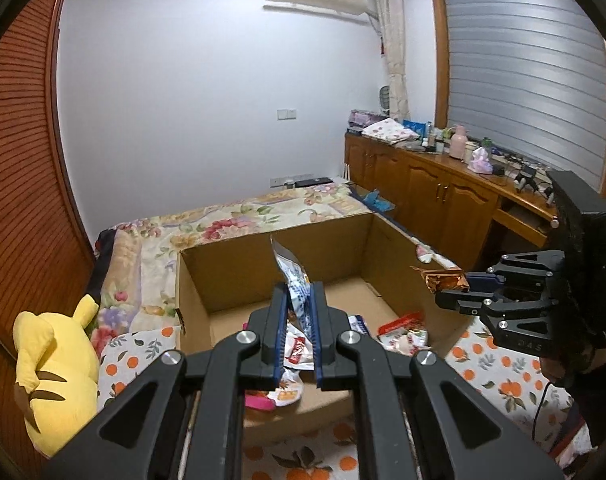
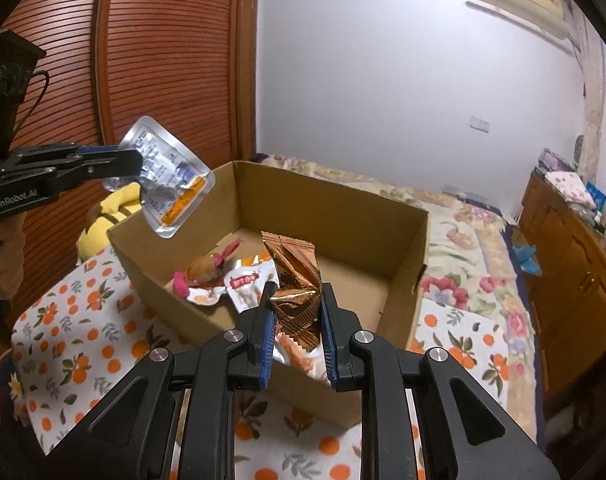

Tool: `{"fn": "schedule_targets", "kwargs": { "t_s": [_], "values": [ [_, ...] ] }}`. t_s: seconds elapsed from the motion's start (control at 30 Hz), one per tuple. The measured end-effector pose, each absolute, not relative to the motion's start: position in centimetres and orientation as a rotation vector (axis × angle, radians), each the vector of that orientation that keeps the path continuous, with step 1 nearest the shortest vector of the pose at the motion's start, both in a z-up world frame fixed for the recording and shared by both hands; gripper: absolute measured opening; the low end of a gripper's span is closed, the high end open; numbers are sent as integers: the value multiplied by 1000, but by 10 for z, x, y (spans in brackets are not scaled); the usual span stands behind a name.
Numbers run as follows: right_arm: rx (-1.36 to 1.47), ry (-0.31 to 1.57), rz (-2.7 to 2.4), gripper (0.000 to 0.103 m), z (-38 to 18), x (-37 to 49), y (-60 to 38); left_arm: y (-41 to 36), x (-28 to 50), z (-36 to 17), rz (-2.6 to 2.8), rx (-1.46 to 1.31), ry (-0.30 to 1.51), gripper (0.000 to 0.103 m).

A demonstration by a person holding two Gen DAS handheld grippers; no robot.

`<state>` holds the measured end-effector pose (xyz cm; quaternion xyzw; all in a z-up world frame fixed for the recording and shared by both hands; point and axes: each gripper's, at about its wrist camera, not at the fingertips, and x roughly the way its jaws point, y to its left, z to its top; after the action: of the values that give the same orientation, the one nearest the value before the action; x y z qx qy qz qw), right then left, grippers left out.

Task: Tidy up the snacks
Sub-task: 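Carry the silver sachet with the left gripper while the right gripper carries the brown candy over the box, then open both grippers to drop the sachet and candy into the box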

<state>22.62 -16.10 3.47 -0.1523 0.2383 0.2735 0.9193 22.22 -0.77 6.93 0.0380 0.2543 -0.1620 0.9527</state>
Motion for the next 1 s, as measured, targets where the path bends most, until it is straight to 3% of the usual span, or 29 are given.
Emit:
{"fn": "schedule_targets", "kwargs": {
  "t_s": [0.57, 0.73, 0.8, 1.0],
  "values": [
    [-338, 587, 579, 19, 8, 276, -138, -5, 260, 40, -286, 71, 589, 8],
    [-335, 603, 589, 21, 5, 280, -134, -3, 261, 37, -286, 55, 599, 15],
    [-327, 609, 593, 25, 5, 281, -134, -2, 260, 36, -287, 47, 603, 22],
    [-315, 599, 573, 36, 9, 274, -137, 0, 250, 36, -285, 30, 599, 31]
  ]
}}
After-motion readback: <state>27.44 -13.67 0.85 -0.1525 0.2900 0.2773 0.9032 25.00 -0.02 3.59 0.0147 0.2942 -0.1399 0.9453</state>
